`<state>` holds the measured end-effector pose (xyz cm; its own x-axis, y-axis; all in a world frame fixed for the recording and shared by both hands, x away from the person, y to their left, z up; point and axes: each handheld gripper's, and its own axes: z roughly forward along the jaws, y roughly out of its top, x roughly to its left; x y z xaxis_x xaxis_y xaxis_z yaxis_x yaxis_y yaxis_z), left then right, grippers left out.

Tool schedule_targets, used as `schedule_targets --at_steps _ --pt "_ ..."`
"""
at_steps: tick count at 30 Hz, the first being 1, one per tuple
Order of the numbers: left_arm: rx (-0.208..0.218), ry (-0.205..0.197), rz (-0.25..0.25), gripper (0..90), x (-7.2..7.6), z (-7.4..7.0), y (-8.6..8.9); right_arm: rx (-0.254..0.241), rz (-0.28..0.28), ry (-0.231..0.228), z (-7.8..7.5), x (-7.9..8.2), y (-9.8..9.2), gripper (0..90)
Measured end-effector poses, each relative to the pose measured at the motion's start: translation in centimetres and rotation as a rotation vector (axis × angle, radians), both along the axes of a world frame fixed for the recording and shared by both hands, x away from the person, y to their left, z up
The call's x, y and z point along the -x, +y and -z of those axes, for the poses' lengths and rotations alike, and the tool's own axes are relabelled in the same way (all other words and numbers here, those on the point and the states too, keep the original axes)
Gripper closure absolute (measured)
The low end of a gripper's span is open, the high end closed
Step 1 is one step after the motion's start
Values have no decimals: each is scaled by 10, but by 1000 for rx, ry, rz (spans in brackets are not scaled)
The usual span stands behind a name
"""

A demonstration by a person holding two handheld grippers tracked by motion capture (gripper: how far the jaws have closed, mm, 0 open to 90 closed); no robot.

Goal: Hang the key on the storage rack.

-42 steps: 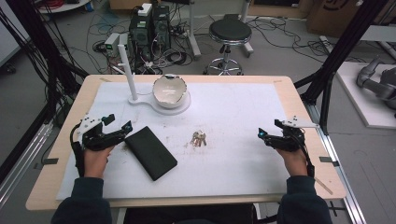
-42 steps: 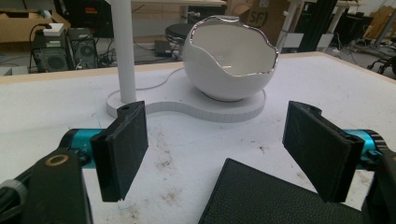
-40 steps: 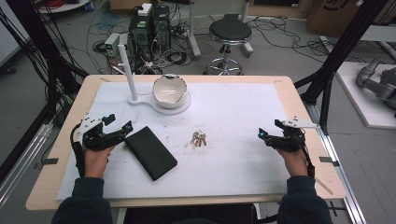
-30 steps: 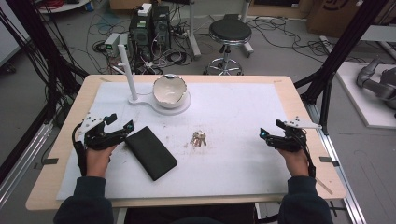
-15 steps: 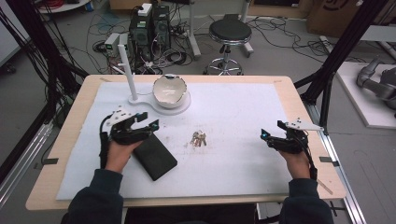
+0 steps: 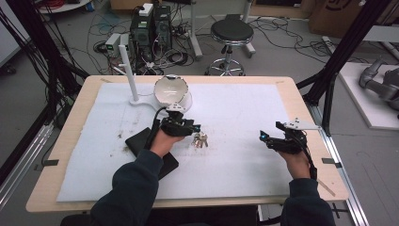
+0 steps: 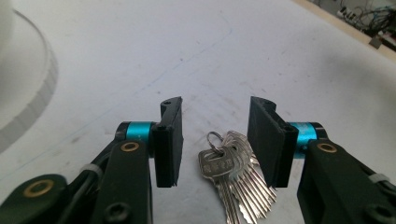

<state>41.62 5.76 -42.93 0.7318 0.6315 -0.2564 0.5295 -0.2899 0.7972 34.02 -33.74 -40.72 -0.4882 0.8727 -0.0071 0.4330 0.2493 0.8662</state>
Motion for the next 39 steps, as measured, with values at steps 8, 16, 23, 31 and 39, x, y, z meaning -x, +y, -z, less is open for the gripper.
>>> schedule_targets --at_steps 8,16,23,31,39 --pt "-34 44 12 653 -6 9 -10 -2 0 8 1 1 -1 212" --pt "-47 122 10 685 -13 17 -13 2 -5 10 1 -1 0 212" --pt "-36 143 44 854 -12 16 -14 -1 -4 14 2 -1 -1 213" --pt "-12 135 68 873 -8 11 -17 0 2 16 2 -1 -4 213" --pt "39 63 61 876 0 -9 -6 -6 4 16 2 -1 -4 212"
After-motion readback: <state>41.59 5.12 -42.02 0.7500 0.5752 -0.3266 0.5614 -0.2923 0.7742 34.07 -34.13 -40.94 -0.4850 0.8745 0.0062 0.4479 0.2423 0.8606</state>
